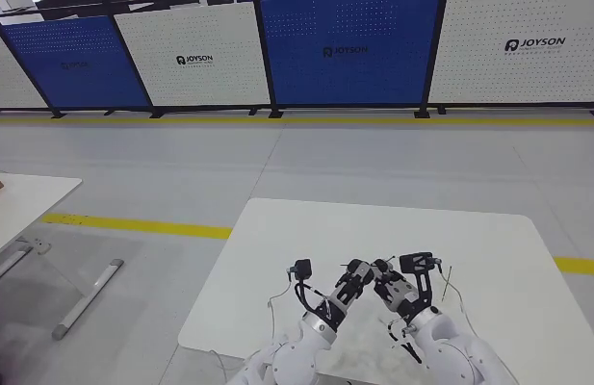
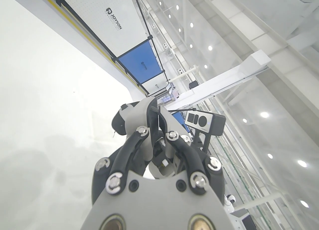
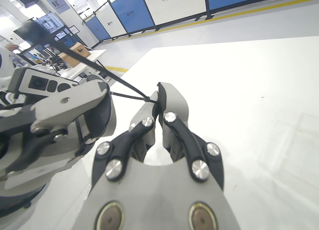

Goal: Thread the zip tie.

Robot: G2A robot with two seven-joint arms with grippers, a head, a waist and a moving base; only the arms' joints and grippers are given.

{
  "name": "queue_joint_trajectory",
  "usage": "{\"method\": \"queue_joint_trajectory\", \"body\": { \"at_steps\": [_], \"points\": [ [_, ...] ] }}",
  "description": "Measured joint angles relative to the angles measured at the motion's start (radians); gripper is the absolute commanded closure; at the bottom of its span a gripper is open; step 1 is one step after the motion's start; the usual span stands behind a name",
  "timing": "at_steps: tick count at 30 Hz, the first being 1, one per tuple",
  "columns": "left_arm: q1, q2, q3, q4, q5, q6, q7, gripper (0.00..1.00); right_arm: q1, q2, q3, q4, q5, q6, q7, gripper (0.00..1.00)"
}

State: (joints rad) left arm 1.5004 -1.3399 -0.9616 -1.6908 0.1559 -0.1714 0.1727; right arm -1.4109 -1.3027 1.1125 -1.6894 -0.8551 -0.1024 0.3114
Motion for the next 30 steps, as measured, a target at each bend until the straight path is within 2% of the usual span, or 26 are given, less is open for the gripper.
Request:
{"method": "queue_joint_trajectory", "body": {
  "at_steps": [18, 30],
  "points": [
    [0.016, 0.000, -0.014, -0.019, -0.005, -0.036, -0.001, 1.00, 0.009, 0.001, -0.002, 0.028, 0.003, 0.001, 0.023, 1.00],
    [0.035, 0.002, -0.018, -0.053, 0.000, -0.051, -0.007, 1.00, 0.009, 0.002, -0.002, 0.033, -0.005, 0.000, 0.028, 1.00]
  ]
}}
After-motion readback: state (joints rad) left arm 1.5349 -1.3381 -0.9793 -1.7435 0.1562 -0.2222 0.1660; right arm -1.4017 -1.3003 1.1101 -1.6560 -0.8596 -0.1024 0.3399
